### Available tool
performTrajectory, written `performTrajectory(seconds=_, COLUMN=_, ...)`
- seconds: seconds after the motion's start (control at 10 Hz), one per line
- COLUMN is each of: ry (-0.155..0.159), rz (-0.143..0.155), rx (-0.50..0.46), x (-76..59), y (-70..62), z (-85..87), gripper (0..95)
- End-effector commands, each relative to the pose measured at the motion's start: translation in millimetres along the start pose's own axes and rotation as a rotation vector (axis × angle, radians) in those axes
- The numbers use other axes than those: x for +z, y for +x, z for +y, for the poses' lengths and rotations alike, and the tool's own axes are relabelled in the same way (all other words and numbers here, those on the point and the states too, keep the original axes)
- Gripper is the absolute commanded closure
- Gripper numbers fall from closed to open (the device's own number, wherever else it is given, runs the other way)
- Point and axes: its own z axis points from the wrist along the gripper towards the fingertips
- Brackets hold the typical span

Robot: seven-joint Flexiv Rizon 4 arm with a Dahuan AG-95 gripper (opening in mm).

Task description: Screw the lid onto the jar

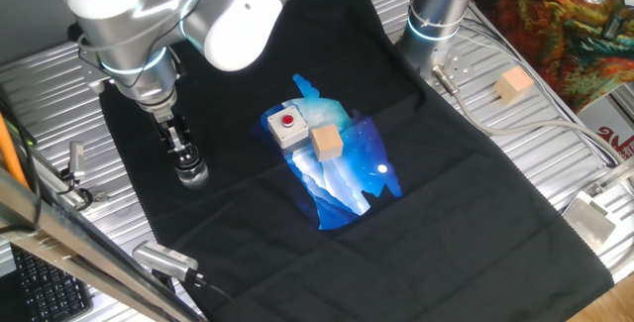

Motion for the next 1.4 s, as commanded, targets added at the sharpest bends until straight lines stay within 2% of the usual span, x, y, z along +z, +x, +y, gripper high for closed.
performTrajectory(seconds=0.1, ry=-0.013, rz=0.000, rx=0.026, x=-0.4, y=0.7, z=-1.3, gripper=95.0)
performTrajectory(seconds=1.4, ry=0.003, rz=0.006, rx=0.003, x=0.9, y=-1.2, z=-1.0, gripper=95.0)
